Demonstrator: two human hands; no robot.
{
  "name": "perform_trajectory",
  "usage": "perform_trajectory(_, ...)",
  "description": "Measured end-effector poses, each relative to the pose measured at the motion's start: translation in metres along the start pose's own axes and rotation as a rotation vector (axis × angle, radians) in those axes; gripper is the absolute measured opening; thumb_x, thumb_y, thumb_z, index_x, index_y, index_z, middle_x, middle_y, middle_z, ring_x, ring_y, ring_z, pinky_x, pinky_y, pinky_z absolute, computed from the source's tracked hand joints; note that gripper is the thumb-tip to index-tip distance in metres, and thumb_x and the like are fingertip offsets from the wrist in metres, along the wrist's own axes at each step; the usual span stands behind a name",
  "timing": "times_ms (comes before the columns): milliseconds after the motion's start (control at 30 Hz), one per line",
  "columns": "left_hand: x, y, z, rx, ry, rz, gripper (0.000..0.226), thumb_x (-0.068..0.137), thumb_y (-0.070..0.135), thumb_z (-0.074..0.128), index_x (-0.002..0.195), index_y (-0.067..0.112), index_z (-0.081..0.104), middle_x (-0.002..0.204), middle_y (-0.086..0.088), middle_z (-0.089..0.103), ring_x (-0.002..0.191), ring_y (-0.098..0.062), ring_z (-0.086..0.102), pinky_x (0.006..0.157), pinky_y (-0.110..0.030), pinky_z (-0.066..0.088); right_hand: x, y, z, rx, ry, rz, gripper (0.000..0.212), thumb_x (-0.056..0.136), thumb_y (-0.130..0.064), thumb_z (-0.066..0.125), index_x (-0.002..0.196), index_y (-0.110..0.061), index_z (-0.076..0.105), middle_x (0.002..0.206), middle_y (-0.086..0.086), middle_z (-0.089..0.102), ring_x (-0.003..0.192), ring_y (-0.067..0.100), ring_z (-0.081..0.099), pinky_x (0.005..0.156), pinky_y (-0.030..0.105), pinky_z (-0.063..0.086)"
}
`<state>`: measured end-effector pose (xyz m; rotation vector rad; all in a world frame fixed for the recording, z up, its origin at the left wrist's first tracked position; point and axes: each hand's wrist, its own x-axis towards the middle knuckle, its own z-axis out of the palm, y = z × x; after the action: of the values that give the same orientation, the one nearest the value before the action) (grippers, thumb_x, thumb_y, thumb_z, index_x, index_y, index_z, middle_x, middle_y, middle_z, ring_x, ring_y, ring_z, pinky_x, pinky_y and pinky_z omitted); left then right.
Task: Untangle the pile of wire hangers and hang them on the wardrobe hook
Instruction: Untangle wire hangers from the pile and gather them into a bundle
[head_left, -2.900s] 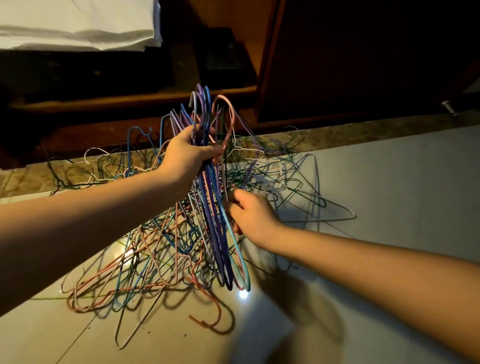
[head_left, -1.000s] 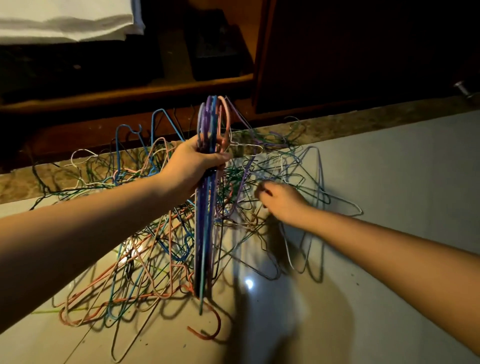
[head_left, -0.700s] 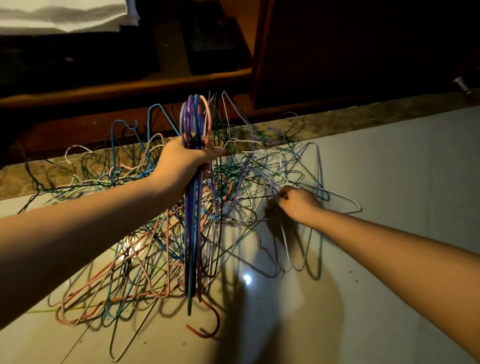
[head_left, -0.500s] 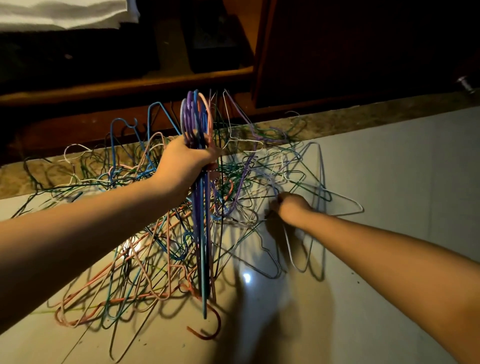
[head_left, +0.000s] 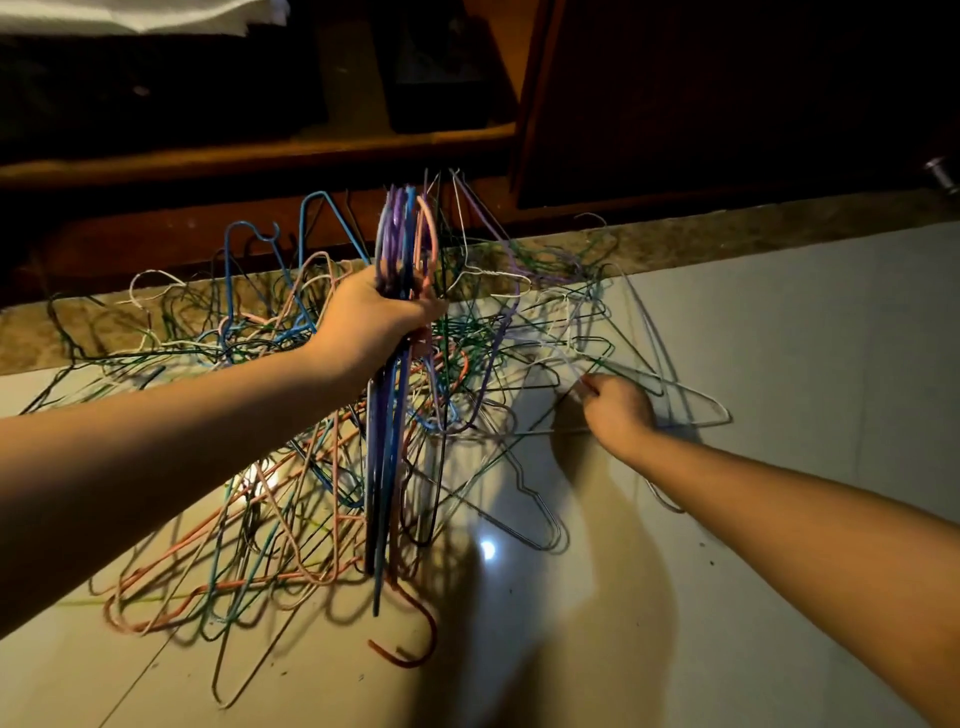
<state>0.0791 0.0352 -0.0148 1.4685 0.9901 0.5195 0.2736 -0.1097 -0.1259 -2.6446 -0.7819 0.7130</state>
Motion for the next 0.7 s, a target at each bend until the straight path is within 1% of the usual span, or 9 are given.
perform_trajectory(67,-0.001,-0.002,0.003,0.02,-0.009,-0.004,0.023,0.082,0.004,0.066,0.1,-0.007,0.058,0.075,-0.005,0.056,0.051,-0.002,0.054,0.052,-0.015,0.05,-0.002,-0.003,0.002,0.033,0.021,0.02,0.027,0.095,-0.028,0.051,0.114,-0.014,0.064,0.114,0.017,0.064,0.101,0.034,0.059,0.08,0.029,0.044)
perform_trajectory(133,-0.003,-0.002,0.007,0.025,-0.017,-0.001,0.028,0.082,0.005,0.065,0.104,-0.01,0.057,0.076,-0.007,0.056,0.047,0.002,0.053,0.049,-0.012,0.048,-0.004,-0.007,0.004,0.071,0.032,0.019,0.026,0.094,-0.026,0.052,0.111,-0.013,0.065,0.112,0.016,0.065,0.101,0.033,0.059,0.083,0.03,0.046)
perform_trajectory(233,-0.003,-0.001,0.009,0.015,-0.015,0.009,0.032,0.081,0.005,0.066,0.106,-0.012,0.055,0.081,-0.012,0.056,0.051,-0.002,0.055,0.049,-0.013,0.049,-0.01,-0.014,0.004,0.115,0.026,0.008,0.023,0.094,-0.025,0.051,0.105,-0.012,0.066,0.104,0.016,0.066,0.096,0.033,0.06,0.078,0.03,0.045)
perform_trajectory(333,0.0,-0.001,0.006,-0.001,0.001,0.005,0.034,0.08,0.005,0.067,0.107,-0.012,0.055,0.085,-0.015,0.058,0.053,-0.006,0.056,0.053,-0.018,0.051,-0.014,-0.018,-0.002,0.215,0.025,0.026,0.022,0.093,-0.024,0.052,0.101,-0.013,0.068,0.095,0.015,0.067,0.09,0.032,0.061,0.073,0.031,0.045)
perform_trajectory(433,0.002,-0.001,0.003,-0.004,0.01,-0.002,0.026,0.079,0.005,0.069,0.1,-0.007,0.059,0.076,-0.007,0.058,0.05,-0.003,0.055,0.051,-0.019,0.051,-0.016,-0.018,-0.005,0.369,0.024,0.071,0.018,0.091,-0.02,0.053,0.086,-0.012,0.069,0.072,0.009,0.063,0.073,0.028,0.059,0.068,0.033,0.045)
perform_trajectory(500,0.002,-0.001,-0.001,0.026,0.012,0.014,0.014,0.078,0.007,0.07,0.088,0.002,0.061,0.07,-0.004,0.058,0.049,-0.004,0.054,0.052,-0.023,0.052,-0.018,-0.019,-0.007,0.506,0.006,0.132,0.018,0.09,-0.016,0.054,0.079,-0.011,0.067,0.058,0.002,0.055,0.058,0.022,0.051,0.06,0.032,0.041)
perform_trajectory(533,0.002,-0.001,-0.002,0.041,0.017,0.019,0.011,0.078,0.008,0.07,0.082,0.006,0.06,0.07,-0.004,0.058,0.05,-0.005,0.055,0.054,-0.025,0.052,-0.019,-0.021,-0.007,0.56,-0.003,0.161,0.019,0.091,-0.015,0.053,0.076,-0.013,0.065,0.056,0.001,0.053,0.053,0.017,0.047,0.054,0.028,0.039)
perform_trajectory(600,0.002,0.0,-0.005,0.046,0.025,0.029,0.011,0.079,0.009,0.07,0.077,0.011,0.059,0.07,-0.004,0.059,0.055,-0.01,0.055,0.054,-0.022,0.052,-0.021,-0.026,-0.005,0.616,-0.018,0.192,0.023,0.091,-0.014,0.053,0.07,-0.021,0.059,0.056,0.0,0.051,0.049,0.013,0.044,0.048,0.023,0.034)
perform_trajectory(700,0.0,0.002,-0.009,0.009,0.045,0.039,0.011,0.08,0.008,0.069,0.078,0.011,0.059,0.072,-0.004,0.059,0.058,-0.011,0.055,0.052,-0.017,0.051,-0.022,-0.036,0.002,0.642,-0.027,0.197,0.019,0.091,-0.014,0.053,0.076,-0.023,0.06,0.056,-0.001,0.052,0.049,0.012,0.044,0.048,0.025,0.034)
